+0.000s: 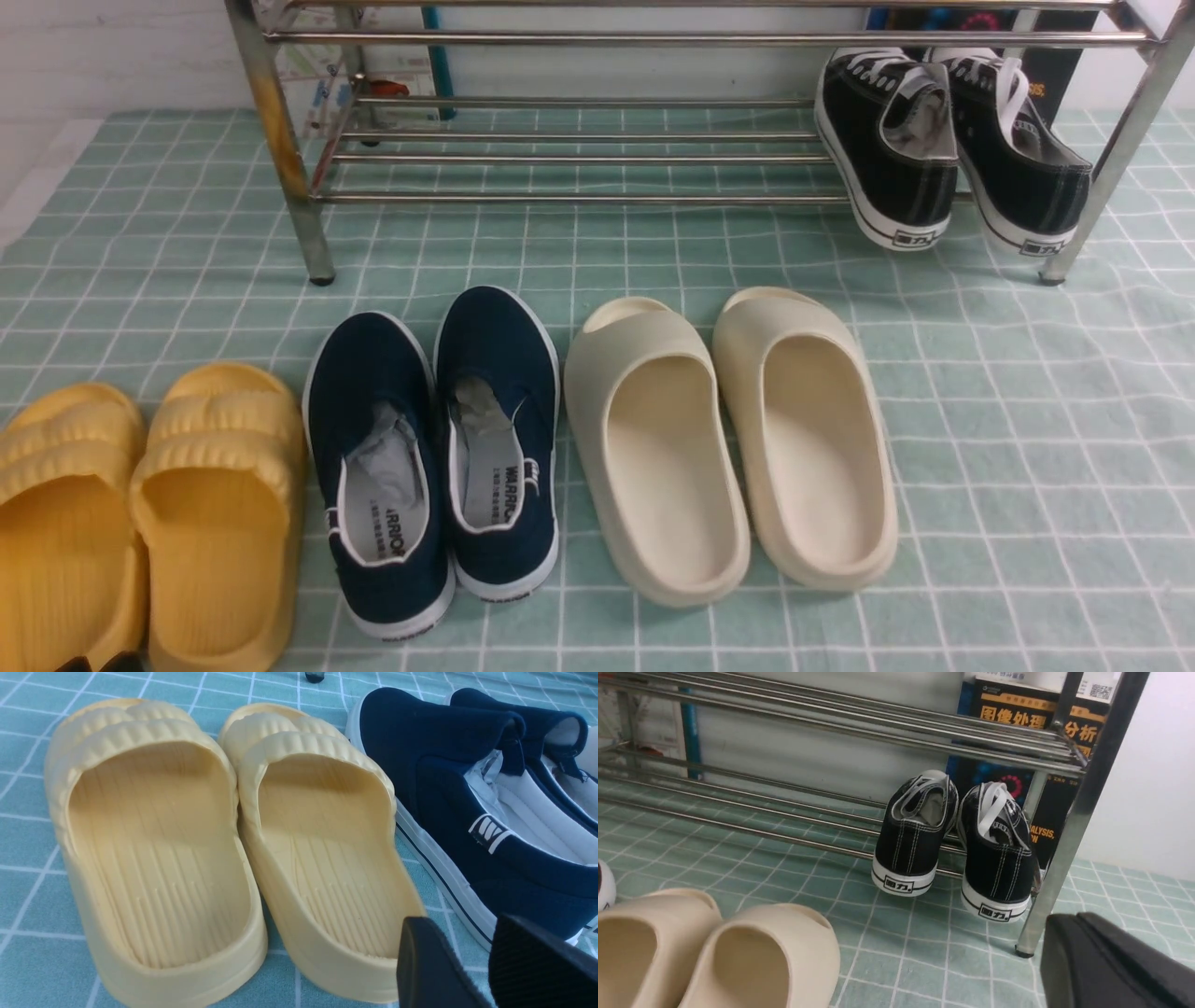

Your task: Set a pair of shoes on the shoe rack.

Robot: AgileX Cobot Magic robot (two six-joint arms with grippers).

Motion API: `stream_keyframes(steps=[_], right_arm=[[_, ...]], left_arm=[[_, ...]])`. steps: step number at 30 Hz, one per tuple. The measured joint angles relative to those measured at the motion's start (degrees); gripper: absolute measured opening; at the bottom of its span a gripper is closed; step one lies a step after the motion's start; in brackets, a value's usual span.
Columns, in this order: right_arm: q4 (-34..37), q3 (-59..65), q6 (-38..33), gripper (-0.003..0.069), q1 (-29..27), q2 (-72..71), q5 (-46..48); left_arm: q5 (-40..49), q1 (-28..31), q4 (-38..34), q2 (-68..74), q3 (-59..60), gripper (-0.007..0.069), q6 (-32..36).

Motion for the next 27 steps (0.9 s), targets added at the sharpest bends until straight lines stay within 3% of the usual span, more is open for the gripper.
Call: stream_keyframes(steps=[6, 8, 17, 27], right_arm=[[-0.7, 12.8, 0.0, 0.0005, 0.0, -0.3, -14.7], [-0.9, 14.3, 0.0, 0.0005, 0.0, -0.3, -14.2], [-2.5, 14.8, 0.0, 0.0010, 2.4, -2.9, 1.6], [-3.4, 14.8, 0.0, 0.0015, 2.2, -23.9, 20.0]], left_arm=[[0.0, 0.0, 0.0, 0.0, 0.0, 0.0221, 0.0], [0.0, 0.0, 0.0, 0.0, 0.0, 0.0221, 0.0], [0.0, 0.0, 0.0, 0.0, 0.0, 0.0221, 0.0], [0.0, 0.2, 0.0, 0.0, 0.0, 0.0227, 0.0]])
